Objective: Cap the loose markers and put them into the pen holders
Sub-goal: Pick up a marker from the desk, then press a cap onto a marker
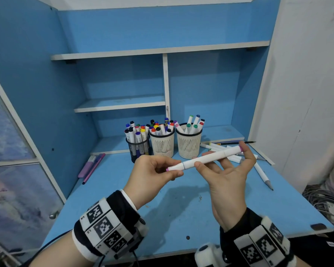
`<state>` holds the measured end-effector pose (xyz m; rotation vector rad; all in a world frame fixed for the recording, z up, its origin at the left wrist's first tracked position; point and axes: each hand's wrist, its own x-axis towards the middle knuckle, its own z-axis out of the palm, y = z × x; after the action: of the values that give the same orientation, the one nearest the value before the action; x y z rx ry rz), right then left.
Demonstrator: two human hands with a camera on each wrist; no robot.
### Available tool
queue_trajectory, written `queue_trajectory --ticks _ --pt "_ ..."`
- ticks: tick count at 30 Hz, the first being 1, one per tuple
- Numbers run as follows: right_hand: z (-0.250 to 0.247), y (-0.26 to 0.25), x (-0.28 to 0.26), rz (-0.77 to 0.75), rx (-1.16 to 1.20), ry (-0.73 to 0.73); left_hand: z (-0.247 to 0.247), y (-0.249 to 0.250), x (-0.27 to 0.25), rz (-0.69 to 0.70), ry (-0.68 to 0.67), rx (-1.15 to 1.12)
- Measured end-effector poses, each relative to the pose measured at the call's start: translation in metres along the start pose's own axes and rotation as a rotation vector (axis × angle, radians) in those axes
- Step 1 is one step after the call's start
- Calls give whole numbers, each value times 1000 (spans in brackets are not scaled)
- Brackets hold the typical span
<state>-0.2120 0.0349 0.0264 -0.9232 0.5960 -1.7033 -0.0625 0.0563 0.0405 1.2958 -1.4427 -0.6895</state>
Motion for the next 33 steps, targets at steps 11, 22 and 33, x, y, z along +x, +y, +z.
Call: queue_trajectory --ticks 11,22,33 --pt "-12 -15 21 -146 -192 -80 -11 -1 10 22 -83 166" --pt "-21 -32 12 -205 -314 -262 19 20 14 214 -176 178" --pt "-88 -40 110 89 -1138 -431 9 29 81 245 -76 420"
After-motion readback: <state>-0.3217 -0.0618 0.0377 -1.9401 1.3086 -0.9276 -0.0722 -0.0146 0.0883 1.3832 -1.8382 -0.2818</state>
